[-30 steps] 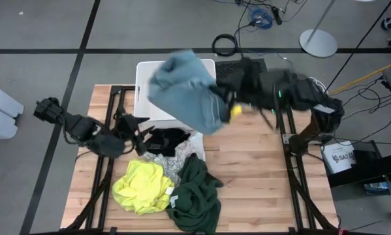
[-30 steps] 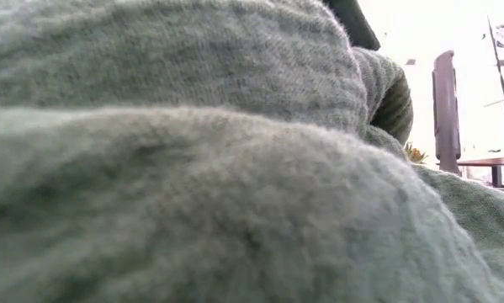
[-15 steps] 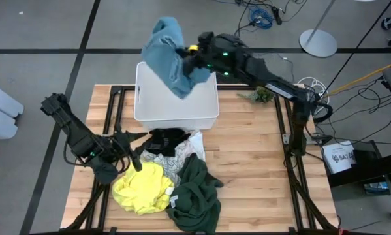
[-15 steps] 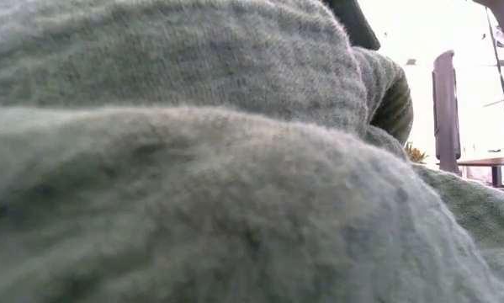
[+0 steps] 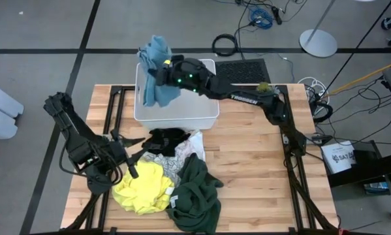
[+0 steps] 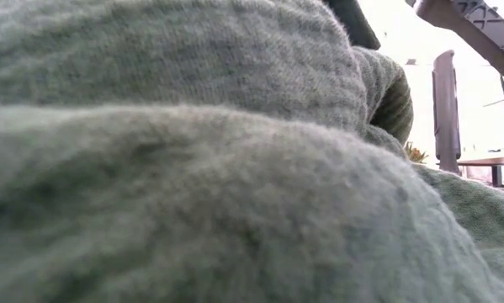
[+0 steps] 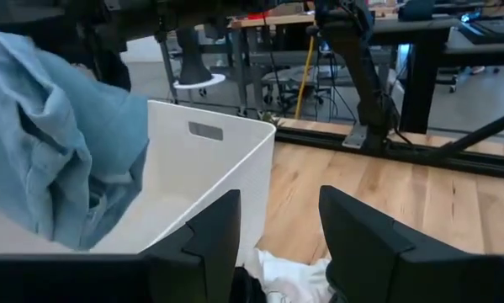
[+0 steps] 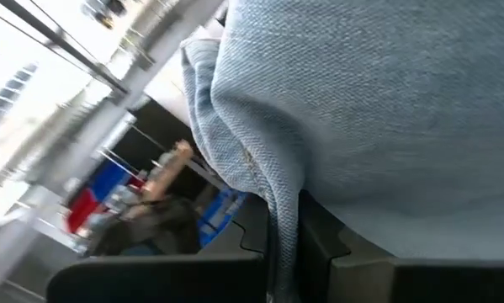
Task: Fold laundry
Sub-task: Put the folded denim pants into the white laundry bin
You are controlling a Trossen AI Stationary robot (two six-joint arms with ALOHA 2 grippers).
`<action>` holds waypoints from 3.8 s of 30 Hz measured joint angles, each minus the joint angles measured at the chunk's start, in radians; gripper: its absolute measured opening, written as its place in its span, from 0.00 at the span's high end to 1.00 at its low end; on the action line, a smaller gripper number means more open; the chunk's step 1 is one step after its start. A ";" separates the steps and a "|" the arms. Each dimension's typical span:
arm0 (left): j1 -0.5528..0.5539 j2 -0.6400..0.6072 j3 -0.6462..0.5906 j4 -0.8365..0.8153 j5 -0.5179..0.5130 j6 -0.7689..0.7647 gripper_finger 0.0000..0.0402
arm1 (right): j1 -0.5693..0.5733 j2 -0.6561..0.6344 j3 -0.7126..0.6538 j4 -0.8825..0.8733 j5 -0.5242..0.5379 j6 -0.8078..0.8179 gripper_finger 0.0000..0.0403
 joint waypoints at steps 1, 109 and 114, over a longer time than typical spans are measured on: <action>-0.003 0.000 0.000 0.000 -0.003 0.008 0.57 | 0.007 0.003 0.000 0.019 0.002 0.014 0.97; -0.002 -0.064 0.001 0.010 -0.153 0.105 0.57 | -0.056 0.349 0.086 -0.973 0.100 -0.929 1.00; -0.002 -0.064 0.001 0.004 -0.153 0.108 0.57 | -0.053 0.326 0.086 -0.993 0.159 -0.979 1.00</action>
